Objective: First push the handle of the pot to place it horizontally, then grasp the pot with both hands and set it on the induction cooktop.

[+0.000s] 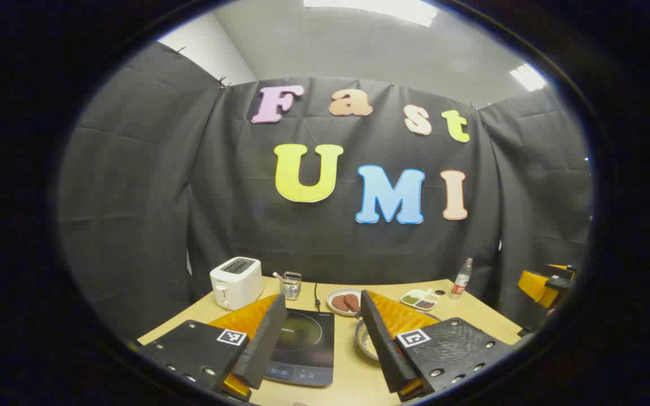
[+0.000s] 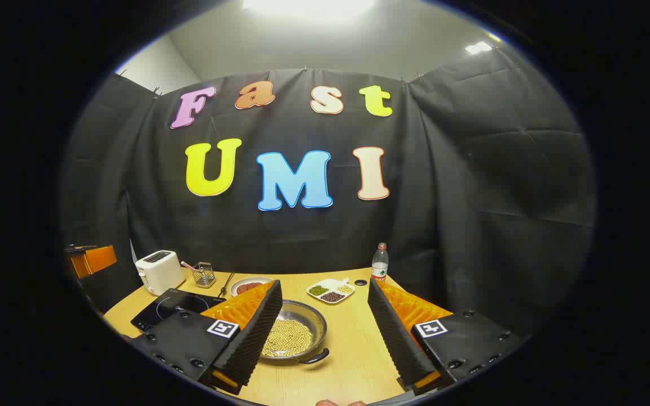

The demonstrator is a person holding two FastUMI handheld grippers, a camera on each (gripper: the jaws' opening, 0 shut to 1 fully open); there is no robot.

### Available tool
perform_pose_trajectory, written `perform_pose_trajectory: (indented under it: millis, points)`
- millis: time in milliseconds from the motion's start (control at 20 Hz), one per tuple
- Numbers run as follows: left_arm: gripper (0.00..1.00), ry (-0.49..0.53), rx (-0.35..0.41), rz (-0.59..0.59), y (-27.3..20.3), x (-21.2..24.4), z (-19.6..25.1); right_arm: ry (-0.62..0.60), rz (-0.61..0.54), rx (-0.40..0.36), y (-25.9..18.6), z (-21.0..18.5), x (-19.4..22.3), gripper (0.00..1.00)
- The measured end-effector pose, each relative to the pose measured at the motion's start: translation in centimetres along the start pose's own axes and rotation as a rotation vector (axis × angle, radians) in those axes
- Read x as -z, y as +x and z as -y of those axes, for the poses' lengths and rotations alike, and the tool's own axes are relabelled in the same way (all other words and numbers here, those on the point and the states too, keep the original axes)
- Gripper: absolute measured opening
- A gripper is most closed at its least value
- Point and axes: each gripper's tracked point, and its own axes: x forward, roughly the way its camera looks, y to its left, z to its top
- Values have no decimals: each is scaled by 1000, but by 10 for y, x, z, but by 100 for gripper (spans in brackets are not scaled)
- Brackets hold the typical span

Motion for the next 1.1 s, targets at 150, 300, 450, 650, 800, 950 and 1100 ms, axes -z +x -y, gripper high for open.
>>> perform_pose_trajectory:
  millis: [150,300,450,650,800,950,1100]
  points:
    - [77,14,18,3,0,-3,2,10,-7,-8,-1,-5,1,98]
    - [77,21,32,0,1,1,6,11,-3,-5,-1,-5,-1,98]
    - [77,24,44,-1,2,0,11,13,-3,-15,-2,-11,-3,98]
    - [77,68,33,7,3,-2,8,10,0,-22,1,-12,-6,98]
    - [77,60,50,-8,2,2,17,13,10,-25,4,-14,-12,98]
    - [77,38,45,-6,3,3,14,11,3,-25,10,-14,-11,98]
    - [77,9,41,-14,5,6,10,21,-21,-39,14,-17,-10,98]
